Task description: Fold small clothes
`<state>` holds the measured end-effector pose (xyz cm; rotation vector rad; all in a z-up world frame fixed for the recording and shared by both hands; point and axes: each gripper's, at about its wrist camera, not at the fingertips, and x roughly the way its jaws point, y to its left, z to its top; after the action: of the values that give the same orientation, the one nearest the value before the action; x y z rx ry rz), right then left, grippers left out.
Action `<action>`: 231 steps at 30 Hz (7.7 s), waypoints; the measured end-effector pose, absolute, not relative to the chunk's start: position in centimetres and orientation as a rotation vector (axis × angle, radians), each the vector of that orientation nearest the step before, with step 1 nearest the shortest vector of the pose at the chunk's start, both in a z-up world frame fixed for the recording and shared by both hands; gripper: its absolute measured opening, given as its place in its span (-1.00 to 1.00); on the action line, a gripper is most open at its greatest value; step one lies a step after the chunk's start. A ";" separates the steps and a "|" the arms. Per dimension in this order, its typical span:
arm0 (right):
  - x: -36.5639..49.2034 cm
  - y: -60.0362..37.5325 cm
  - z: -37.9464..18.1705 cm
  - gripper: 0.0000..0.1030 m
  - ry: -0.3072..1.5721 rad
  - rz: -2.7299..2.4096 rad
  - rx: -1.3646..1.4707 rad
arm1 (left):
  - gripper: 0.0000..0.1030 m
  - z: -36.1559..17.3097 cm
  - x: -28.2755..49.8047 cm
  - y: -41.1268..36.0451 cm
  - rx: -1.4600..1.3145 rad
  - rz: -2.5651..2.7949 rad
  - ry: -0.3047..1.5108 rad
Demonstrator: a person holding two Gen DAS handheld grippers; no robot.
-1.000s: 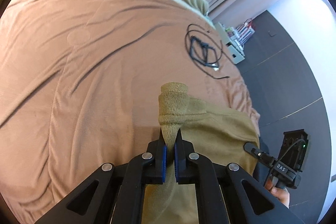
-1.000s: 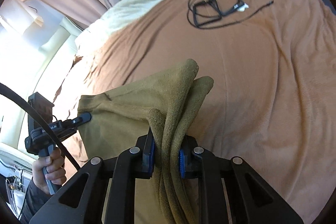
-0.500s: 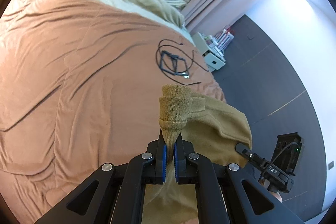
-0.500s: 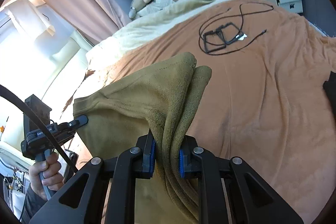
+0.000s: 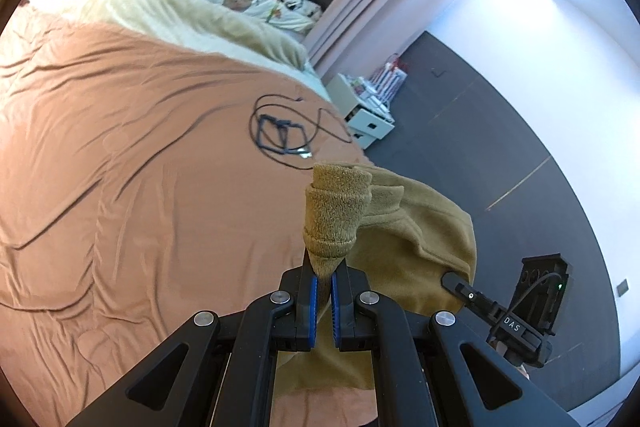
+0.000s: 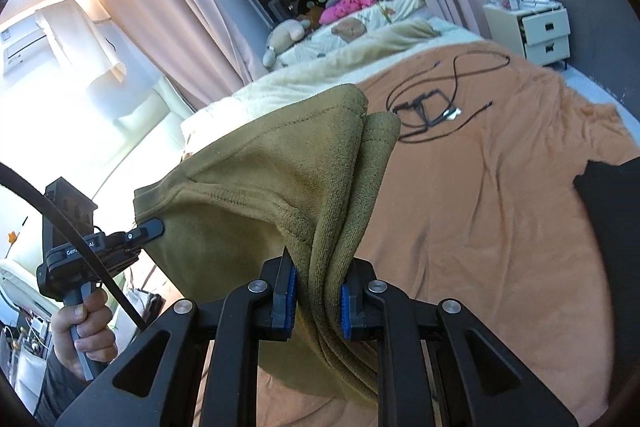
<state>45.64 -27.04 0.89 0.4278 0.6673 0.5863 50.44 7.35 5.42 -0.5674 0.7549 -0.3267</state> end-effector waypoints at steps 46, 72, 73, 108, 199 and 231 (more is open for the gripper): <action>22.7 -44.8 5.1 -0.75 0.428 0.176 0.372 | -0.90 12.8 46.8 -32.9 -0.317 -0.905 0.804; 33.8 -31.9 1.5 -0.75 0.546 0.063 0.420 | -0.90 1.5 60.3 -36.6 -0.355 -0.880 0.949; 34.5 -31.2 1.3 -0.75 0.554 0.062 0.420 | -0.90 1.2 60.8 -36.6 -0.352 -0.874 0.951; 49.1 -28.5 -6.3 -0.36 0.858 -0.110 0.265 | -0.06 -15.6 75.1 -35.1 -0.191 -0.546 1.065; 10.6 -18.7 5.0 1.00 0.679 -0.278 0.058 | 0.99 -3.6 43.9 -31.4 -0.013 -0.576 0.920; -0.3 -5.7 8.5 1.00 0.539 -0.215 0.140 | 0.99 1.4 28.6 -11.8 0.029 -0.472 0.700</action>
<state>-0.29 -5.73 8.47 0.1403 0.5385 -0.2148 28.64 -11.78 1.36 0.0294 0.7003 -0.4721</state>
